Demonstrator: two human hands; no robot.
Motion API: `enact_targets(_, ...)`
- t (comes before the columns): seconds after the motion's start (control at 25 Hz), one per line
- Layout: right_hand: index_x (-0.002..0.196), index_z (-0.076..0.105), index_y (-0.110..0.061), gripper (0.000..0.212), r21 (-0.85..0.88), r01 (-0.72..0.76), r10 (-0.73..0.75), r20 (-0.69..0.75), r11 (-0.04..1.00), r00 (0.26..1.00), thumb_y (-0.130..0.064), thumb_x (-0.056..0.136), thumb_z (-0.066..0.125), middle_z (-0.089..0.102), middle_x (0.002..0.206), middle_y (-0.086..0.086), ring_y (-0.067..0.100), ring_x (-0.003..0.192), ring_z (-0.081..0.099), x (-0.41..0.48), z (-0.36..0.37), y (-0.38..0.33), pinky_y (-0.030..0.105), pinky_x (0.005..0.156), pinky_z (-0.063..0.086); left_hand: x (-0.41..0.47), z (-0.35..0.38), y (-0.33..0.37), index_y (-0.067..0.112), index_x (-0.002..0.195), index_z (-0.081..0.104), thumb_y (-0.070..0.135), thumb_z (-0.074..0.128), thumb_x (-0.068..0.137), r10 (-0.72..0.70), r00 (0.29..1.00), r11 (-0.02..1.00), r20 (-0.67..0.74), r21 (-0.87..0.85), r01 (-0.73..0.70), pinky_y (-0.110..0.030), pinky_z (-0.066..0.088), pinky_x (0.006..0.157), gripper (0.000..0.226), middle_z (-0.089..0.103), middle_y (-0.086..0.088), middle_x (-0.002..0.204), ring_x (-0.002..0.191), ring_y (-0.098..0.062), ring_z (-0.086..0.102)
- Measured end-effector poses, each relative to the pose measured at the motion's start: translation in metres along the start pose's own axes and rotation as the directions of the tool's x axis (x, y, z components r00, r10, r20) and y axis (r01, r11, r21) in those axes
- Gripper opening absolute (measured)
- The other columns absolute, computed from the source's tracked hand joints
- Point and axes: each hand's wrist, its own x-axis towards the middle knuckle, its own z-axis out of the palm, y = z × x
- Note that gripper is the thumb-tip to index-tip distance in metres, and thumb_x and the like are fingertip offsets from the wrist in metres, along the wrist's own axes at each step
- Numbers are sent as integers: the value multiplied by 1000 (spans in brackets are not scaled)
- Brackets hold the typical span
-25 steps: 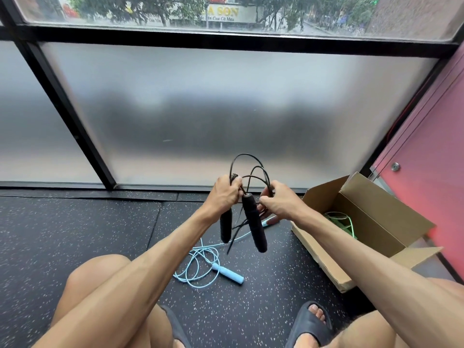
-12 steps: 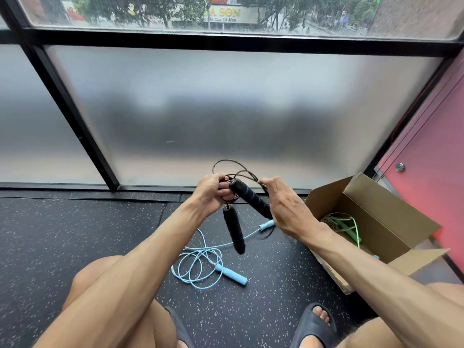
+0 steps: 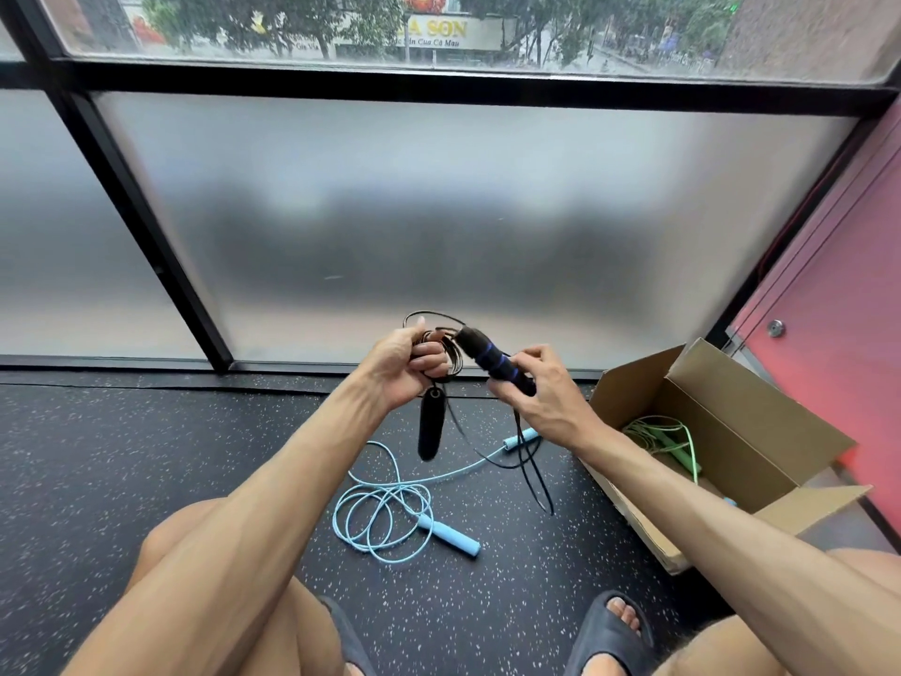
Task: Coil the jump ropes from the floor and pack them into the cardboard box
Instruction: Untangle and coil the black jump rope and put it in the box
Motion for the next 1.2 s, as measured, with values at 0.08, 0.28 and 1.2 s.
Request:
enact_targets(0.08,105,59,-3,34,376,-99,150,-109,921,983,-37,99,54,55,94,5,13,74,52,4,-13,-4,16,63,46,-1,-12,14,13,67,40,43,24,107,45,998,998,-44,-37,-47,-19,18,33,52,23,8,39,28,-5,20)
enact_targets(0.28,112,59,1,34,705,-264,606,-288,658,741,-30,98,55,67,79,9,21,68,62,17,-47,45,32,58,53,-5,-48,48,17,62,34,39,21,107,173,948,973,-267,-101,-206,-21,9,32,52,20,7,35,23,-6,16)
enact_targets(1.2,79,58,-8,9,-433,-467,597,235,771,767,-16,79,63,72,75,7,17,53,66,-20,2,84,29,52,56,-38,-83,59,19,62,33,26,32,102,351,902,899,-253,360,-249,-21,14,35,41,20,9,38,29,-7,16)
